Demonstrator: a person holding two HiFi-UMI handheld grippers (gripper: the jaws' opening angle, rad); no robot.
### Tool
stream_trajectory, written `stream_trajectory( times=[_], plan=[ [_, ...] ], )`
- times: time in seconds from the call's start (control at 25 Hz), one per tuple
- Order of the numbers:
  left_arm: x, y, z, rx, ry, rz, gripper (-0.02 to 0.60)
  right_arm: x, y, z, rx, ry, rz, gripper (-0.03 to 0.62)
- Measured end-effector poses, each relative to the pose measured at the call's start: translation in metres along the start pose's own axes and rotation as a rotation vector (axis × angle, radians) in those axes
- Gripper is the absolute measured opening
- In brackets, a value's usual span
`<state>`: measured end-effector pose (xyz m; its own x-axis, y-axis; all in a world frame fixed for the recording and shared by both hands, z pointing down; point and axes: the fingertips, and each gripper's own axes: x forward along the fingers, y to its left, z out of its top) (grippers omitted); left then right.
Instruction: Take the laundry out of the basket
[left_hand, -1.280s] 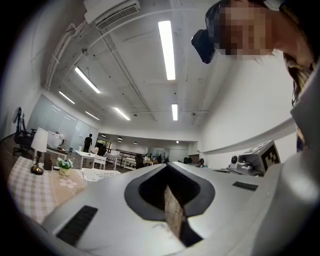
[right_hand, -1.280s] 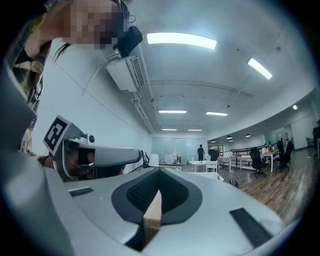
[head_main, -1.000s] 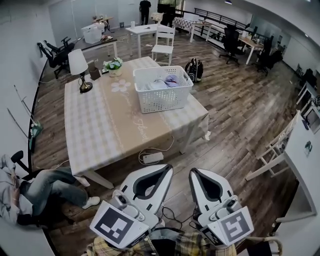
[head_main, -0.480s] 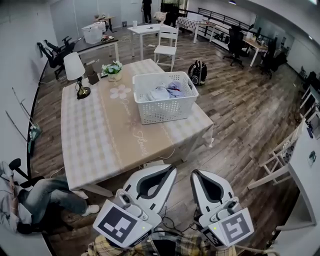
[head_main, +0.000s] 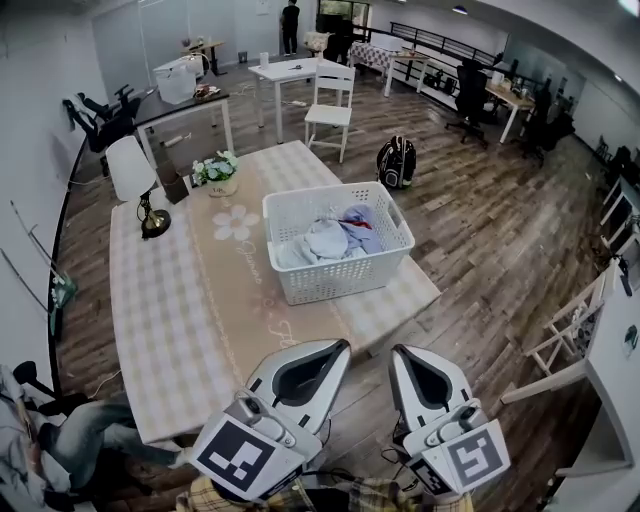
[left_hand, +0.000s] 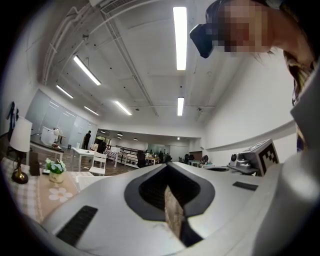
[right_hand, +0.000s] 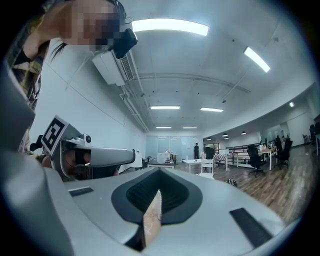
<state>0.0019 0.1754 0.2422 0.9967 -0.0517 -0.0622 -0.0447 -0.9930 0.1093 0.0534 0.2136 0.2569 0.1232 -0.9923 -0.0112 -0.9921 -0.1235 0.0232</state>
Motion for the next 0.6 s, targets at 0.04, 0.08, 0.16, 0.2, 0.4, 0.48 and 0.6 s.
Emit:
stream_trajectory(
  times=[0.04, 0.08, 0.16, 0.2, 0.4, 0.48, 0.6],
  plan=[
    [0.004, 0.011, 0.002, 0.01, -0.015, 0.001, 0.014, 0.01, -0.002, 0.003, 0.012, -0.017, -0.003, -0.002],
    [0.006, 0.022, 0.004, 0.019, -0.029, 0.005, 0.015, 0.02, -0.004, 0.006, 0.022, -0.032, -0.003, -0.002],
    [0.01, 0.04, 0.004, 0.019, -0.037, 0.018, 0.014, 0.033, -0.011, -0.001, 0.019, -0.014, -0.019, -0.002],
    [0.012, 0.048, 0.003, 0.014, -0.034, 0.023, 0.015, 0.037, -0.015, -0.006, 0.013, 0.006, -0.029, -0.002],
    [0.022, 0.073, -0.002, -0.009, -0.017, 0.038, 0.014, 0.057, -0.025, -0.014, 0.016, 0.039, -0.041, -0.002],
    [0.028, 0.081, -0.005, -0.015, -0.012, 0.041, 0.015, 0.065, -0.03, -0.016, 0.018, 0.045, -0.04, -0.002],
    [0.038, 0.094, -0.009, -0.019, -0.005, 0.056, 0.015, 0.08, -0.039, -0.021, 0.021, 0.051, -0.028, -0.002]
  ],
)
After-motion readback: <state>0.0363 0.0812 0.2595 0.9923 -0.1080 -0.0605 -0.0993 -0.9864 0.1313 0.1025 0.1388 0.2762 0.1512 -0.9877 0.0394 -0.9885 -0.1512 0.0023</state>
